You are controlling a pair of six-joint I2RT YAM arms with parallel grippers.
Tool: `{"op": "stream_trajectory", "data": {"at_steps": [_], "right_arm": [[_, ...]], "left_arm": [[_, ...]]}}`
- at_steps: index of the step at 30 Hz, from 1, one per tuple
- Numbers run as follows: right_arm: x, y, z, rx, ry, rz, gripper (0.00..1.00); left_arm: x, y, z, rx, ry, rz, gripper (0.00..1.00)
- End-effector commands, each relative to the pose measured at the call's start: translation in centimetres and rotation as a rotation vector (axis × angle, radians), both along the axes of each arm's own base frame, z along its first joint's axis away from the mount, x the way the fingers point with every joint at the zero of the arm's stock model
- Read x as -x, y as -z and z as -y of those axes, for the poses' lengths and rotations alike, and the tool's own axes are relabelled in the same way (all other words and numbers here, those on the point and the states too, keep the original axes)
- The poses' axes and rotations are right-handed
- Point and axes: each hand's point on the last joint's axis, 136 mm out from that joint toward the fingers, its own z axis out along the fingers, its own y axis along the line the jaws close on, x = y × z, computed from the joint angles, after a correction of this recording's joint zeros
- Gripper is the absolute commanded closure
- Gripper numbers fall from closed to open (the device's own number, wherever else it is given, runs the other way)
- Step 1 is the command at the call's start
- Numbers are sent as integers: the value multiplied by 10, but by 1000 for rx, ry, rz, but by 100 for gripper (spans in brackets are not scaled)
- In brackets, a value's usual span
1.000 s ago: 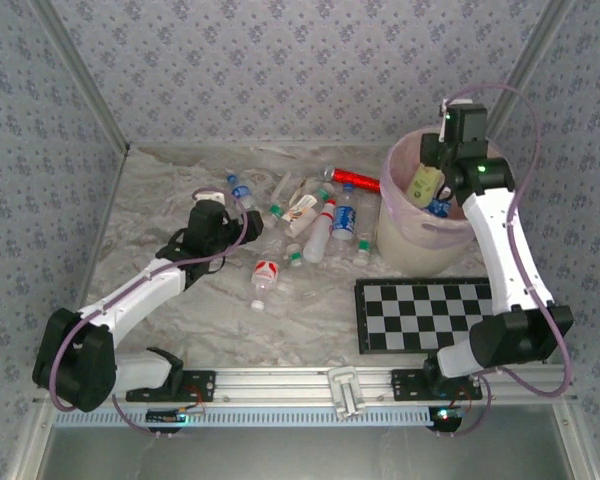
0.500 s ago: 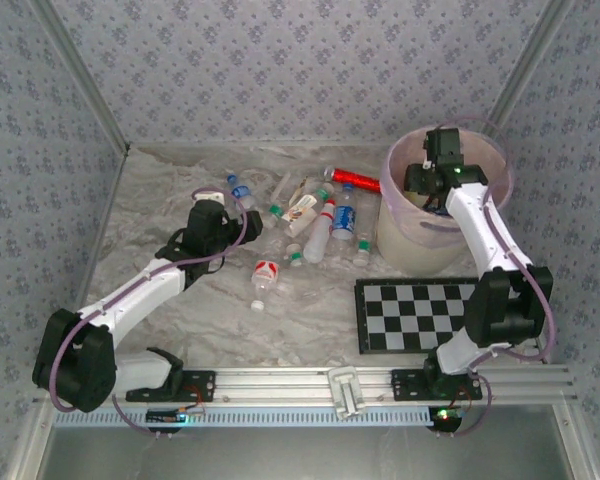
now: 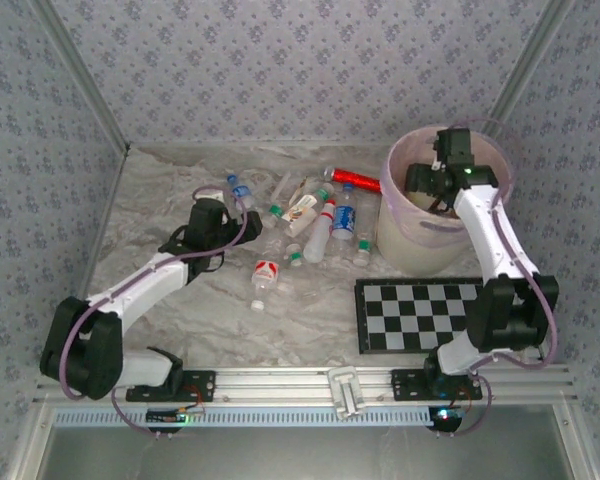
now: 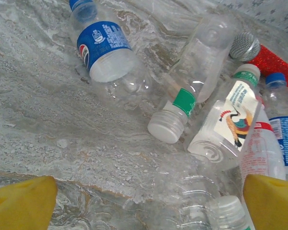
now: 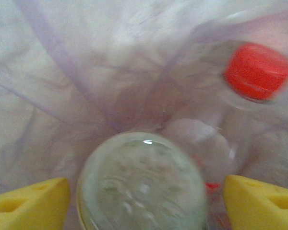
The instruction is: Put the plastic bottles in the bin
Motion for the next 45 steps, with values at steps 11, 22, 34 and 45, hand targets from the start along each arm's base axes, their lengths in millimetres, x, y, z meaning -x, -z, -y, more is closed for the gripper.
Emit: {"op": "stream_trajectory", "data": {"at_steps": [11,22,34,45], "right_arm": [[97,-123,8,-25,21,238,0],[153,-120,-60,-270,-303,347,0],[173,-87,-64,-294,-319,363,0],[182,-85,-54,-239,-285,416,0]], "left_arm": [[-68,-11,-4,34,-114,-44,1],[-112,35,12,75,-104,-165,1],[-93,84,21,160,-125,-254,2],[-85,73,16,123,-142,-226,26]]}}
